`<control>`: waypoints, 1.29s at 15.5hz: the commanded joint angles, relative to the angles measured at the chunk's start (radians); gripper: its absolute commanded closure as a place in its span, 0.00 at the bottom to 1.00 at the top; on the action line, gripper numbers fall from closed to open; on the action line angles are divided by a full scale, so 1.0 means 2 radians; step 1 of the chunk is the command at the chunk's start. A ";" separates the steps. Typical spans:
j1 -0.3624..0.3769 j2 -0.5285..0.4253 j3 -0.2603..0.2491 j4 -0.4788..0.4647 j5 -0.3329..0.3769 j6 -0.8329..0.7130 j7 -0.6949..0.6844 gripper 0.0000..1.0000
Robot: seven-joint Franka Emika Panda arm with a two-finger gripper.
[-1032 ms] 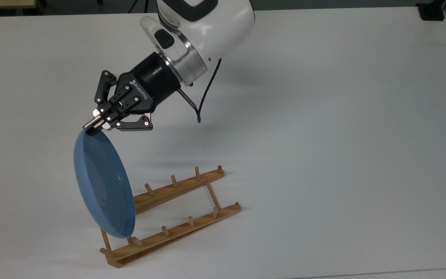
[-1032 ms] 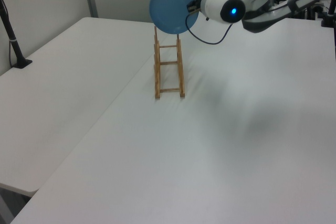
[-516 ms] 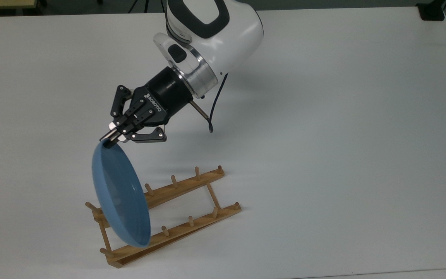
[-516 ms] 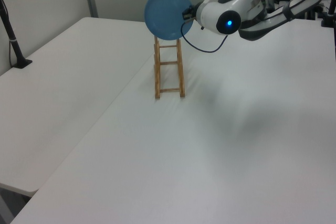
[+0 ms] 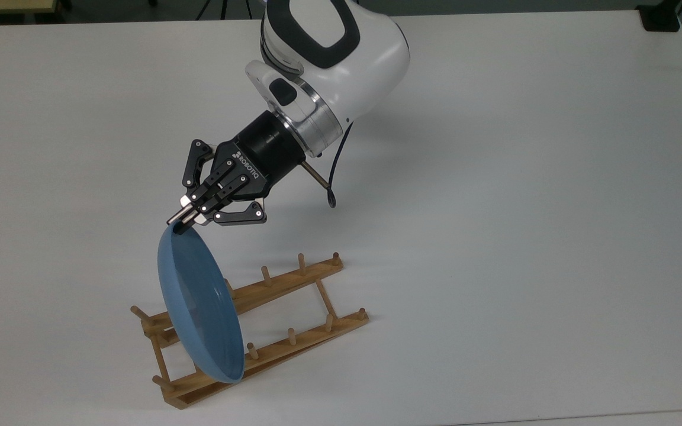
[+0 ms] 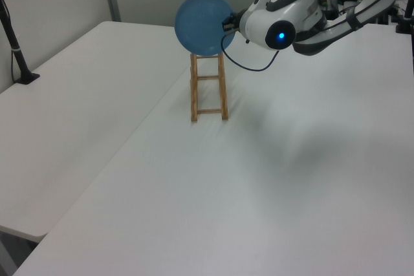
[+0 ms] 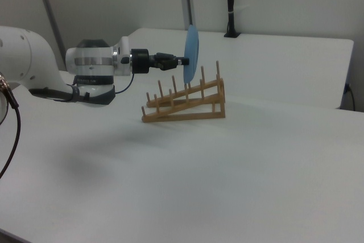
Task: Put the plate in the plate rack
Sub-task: 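Lower the upright plate between the rack pegs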
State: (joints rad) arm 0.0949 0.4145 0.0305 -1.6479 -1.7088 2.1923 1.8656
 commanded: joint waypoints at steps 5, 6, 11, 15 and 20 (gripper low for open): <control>0.010 0.034 -0.004 0.010 -0.024 -0.025 0.013 1.00; 0.010 0.034 -0.004 0.010 -0.024 -0.025 0.013 1.00; 0.009 0.037 -0.004 0.010 -0.024 -0.025 0.011 1.00; 0.008 0.040 -0.004 0.010 -0.022 -0.025 0.011 0.00; 0.002 0.027 -0.003 0.018 -0.009 -0.022 0.010 0.00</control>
State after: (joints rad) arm 0.0964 0.4858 0.0294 -1.6344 -1.7332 2.1682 1.8731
